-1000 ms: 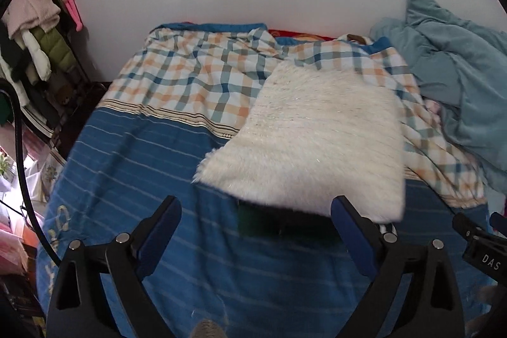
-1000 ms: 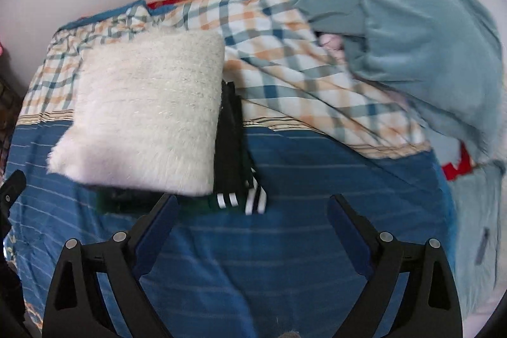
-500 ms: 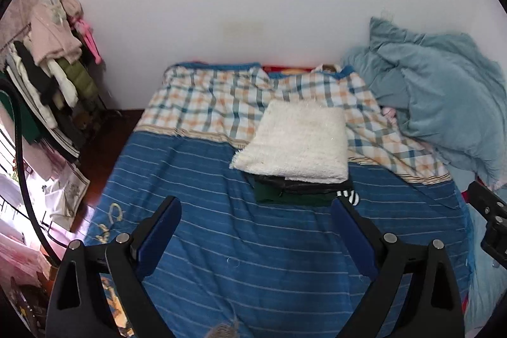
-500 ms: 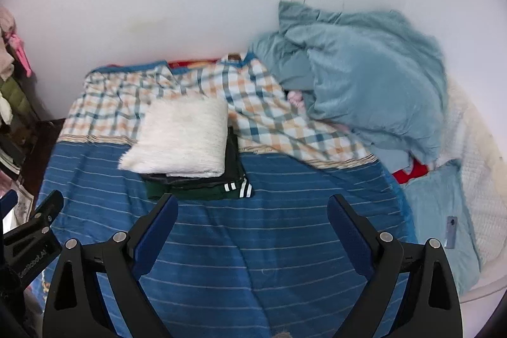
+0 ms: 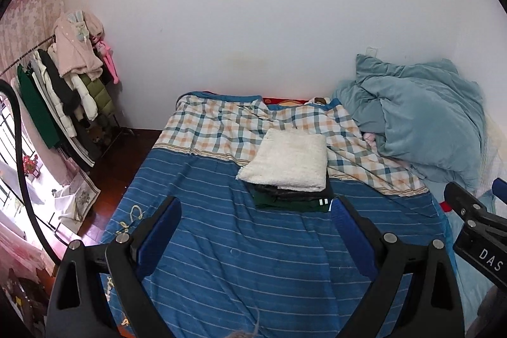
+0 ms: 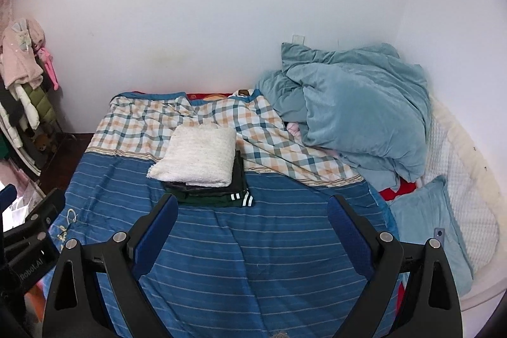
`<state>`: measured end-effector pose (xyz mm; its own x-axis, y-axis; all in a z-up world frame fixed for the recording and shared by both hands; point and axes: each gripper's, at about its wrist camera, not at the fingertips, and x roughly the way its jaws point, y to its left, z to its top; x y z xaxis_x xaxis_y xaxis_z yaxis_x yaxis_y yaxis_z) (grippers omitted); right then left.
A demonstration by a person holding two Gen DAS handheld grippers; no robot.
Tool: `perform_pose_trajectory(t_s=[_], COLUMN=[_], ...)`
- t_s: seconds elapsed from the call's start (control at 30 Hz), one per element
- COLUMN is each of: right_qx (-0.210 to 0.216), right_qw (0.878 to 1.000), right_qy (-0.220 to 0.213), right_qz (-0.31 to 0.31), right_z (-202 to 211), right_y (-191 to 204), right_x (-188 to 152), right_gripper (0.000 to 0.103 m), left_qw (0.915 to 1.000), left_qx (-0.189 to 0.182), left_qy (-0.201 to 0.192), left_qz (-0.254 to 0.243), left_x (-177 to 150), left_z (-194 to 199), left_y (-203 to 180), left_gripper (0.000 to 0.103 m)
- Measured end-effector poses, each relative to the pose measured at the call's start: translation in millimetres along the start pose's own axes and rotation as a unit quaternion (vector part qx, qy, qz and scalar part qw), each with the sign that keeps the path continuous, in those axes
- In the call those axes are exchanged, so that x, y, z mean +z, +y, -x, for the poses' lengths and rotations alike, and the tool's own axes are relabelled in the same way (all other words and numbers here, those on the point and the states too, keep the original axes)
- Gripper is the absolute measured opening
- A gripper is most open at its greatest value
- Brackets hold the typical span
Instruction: Fold large clothes
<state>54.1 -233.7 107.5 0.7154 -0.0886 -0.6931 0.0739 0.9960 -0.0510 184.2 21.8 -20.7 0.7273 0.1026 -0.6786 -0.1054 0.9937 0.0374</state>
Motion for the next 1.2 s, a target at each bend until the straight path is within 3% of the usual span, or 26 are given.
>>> perform_pose_trajectory(t_s=[0.4,1.2], right_qx=[0.004,0.017], right_qw=[1.0,0.999], right_qy=[-0.023,-0.035], right_qz=[0.015,0.019], right_z=[53.0,60.0], right_y=[-8.8,-16.8], right_x=[-13.6,-13.4], right_gripper=[0.097,0.101], left_qw=[0.9996,0.9992], left_qx=[0.003,0.009], left_qy=[-0.026,-0.036], left_qz=[0.01,0.018], left_x=[-8.2,-13.5], left_z=[33.2,48.2], left_y=[1.5,5.1], left_gripper=[0.096,0.099])
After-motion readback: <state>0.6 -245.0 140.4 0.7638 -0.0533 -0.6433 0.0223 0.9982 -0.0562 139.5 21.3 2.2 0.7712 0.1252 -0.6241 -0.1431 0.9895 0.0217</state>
